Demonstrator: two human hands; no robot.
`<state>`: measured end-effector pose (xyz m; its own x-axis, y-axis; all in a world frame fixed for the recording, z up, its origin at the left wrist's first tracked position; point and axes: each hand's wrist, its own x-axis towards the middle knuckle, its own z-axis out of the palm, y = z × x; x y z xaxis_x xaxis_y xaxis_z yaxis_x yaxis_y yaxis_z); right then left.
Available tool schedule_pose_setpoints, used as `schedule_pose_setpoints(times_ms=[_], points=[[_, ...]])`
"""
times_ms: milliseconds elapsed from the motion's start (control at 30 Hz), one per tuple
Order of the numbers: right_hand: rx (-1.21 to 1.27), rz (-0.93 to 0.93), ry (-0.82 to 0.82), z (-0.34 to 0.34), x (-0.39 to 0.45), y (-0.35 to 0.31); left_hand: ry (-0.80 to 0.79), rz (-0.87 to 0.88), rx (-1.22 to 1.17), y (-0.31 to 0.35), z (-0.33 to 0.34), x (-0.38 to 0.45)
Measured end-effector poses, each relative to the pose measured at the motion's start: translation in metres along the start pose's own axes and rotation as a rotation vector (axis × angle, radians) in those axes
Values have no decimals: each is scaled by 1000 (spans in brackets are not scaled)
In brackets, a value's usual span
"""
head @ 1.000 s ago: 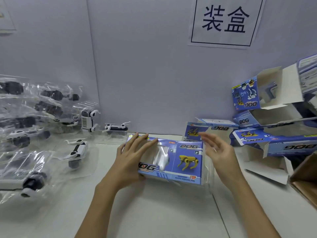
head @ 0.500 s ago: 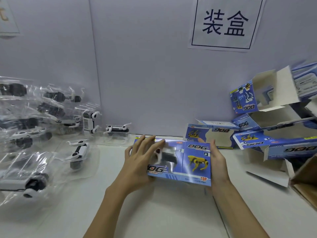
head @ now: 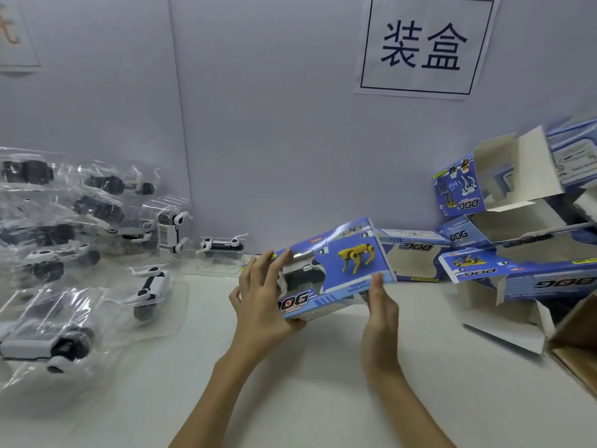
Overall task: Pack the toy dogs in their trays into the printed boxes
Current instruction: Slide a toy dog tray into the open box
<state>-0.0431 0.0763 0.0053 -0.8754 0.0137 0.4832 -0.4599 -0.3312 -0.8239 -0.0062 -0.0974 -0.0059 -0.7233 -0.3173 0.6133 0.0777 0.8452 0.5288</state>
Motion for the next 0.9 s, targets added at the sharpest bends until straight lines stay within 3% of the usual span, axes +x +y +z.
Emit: schedule_pose_setpoints(times_ms=[67,200,300,400,500,633,800,900], points=[[-65,-52,-120,0,-4,1,14,-22,-15,3,2,0],[-239,-98,-194,-1,2,-3,39,-45,-18,7,4,0],[-258,-121,-97,2,10,-4,54,-55,-53,18,11,-2],[-140,-139,51,-3,23,-11,9,-50,-192,33,14,-6],[-38,-176,89,-24,38,-21,-23,-20,-280,45,16,-9],[34,-161,-27,-38,39,-29,-43,-130,-663,54,13,-9],[42,-177,-222,-29,31,-31,-208,-140,-899,57,4,-4],[-89,-230,-239,-19,25,-27,-165,-135,-935,57,-1,-1]])
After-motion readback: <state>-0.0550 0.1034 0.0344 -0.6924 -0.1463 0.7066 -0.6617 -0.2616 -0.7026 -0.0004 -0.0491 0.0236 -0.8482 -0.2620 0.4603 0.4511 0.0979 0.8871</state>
